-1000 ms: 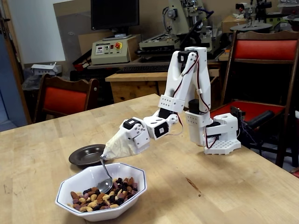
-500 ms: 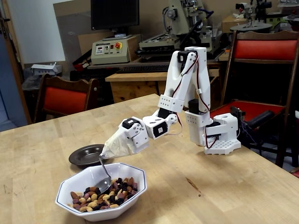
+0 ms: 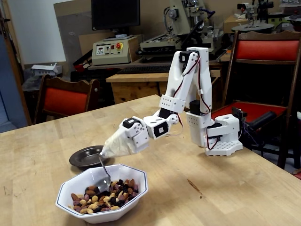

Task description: Use spoon to take food

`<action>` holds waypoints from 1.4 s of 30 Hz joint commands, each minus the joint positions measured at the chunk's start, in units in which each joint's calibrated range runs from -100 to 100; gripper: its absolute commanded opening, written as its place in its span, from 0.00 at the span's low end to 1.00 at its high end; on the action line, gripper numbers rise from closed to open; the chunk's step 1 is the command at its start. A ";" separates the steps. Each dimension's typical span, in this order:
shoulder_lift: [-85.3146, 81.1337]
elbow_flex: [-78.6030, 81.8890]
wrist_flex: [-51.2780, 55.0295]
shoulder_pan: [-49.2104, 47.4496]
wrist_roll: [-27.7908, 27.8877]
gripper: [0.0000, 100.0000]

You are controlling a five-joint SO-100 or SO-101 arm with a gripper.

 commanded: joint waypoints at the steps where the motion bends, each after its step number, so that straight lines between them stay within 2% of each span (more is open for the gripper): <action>1: -9.08 -0.62 -1.15 0.92 0.15 0.04; 13: -12.16 -0.62 -0.99 1.36 0.15 0.04; 42: -12.16 -0.62 -0.91 21.58 0.15 0.04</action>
